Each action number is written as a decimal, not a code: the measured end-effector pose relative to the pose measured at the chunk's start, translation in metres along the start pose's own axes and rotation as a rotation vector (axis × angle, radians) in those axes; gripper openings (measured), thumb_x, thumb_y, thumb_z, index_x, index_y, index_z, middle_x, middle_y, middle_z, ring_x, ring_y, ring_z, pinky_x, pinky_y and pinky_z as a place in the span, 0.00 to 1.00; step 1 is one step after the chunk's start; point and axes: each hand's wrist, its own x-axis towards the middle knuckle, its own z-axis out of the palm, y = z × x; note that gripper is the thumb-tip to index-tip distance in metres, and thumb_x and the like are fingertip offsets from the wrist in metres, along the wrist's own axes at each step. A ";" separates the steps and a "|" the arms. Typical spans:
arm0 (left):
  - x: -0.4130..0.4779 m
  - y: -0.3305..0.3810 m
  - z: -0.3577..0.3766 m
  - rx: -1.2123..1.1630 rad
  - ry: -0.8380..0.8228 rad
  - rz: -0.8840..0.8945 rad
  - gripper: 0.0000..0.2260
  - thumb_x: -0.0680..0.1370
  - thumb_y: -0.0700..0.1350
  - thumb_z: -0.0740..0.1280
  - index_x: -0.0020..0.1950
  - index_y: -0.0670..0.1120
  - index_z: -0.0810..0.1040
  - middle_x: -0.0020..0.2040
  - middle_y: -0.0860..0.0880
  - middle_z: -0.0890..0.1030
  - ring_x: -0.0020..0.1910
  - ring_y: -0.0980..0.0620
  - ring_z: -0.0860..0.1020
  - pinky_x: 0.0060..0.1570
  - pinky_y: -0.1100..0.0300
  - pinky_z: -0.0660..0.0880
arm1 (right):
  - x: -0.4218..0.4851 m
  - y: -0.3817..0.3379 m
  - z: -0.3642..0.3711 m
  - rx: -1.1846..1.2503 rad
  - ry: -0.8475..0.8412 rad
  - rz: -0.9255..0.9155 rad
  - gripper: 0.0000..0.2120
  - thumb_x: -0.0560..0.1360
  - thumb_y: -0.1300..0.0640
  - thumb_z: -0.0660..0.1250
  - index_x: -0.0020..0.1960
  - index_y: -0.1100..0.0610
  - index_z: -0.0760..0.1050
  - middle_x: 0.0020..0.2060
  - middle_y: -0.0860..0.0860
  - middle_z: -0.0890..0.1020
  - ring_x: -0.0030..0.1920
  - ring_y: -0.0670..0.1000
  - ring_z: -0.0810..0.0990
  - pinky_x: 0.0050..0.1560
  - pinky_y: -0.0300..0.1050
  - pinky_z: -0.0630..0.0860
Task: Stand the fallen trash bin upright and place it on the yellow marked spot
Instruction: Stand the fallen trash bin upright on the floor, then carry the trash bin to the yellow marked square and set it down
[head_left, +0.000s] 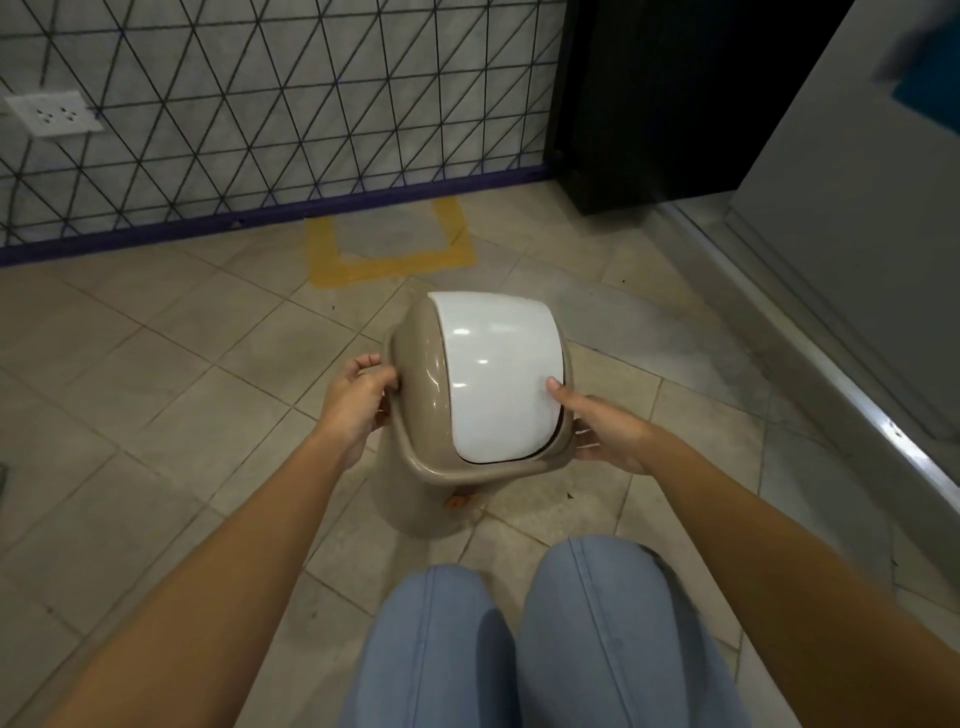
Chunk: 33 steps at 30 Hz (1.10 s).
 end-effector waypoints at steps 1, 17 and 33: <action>-0.001 -0.001 0.000 0.006 0.001 -0.009 0.10 0.72 0.35 0.62 0.50 0.47 0.73 0.36 0.49 0.74 0.31 0.53 0.71 0.30 0.60 0.71 | -0.003 -0.002 -0.002 -0.025 -0.017 -0.005 0.38 0.56 0.29 0.65 0.58 0.51 0.70 0.49 0.46 0.78 0.51 0.47 0.77 0.49 0.43 0.74; -0.011 -0.018 -0.011 0.003 0.025 -0.071 0.27 0.71 0.31 0.55 0.67 0.46 0.73 0.36 0.49 0.77 0.28 0.57 0.73 0.28 0.65 0.72 | -0.009 0.001 -0.001 -0.082 -0.024 -0.039 0.39 0.67 0.53 0.74 0.73 0.59 0.59 0.53 0.53 0.79 0.51 0.48 0.80 0.45 0.38 0.76; -0.031 -0.036 -0.027 0.368 0.195 0.288 0.24 0.75 0.35 0.59 0.70 0.48 0.70 0.67 0.48 0.72 0.60 0.51 0.73 0.59 0.58 0.70 | -0.007 -0.002 0.021 -0.498 0.152 -0.239 0.59 0.56 0.52 0.82 0.76 0.52 0.48 0.71 0.56 0.60 0.69 0.58 0.67 0.64 0.51 0.69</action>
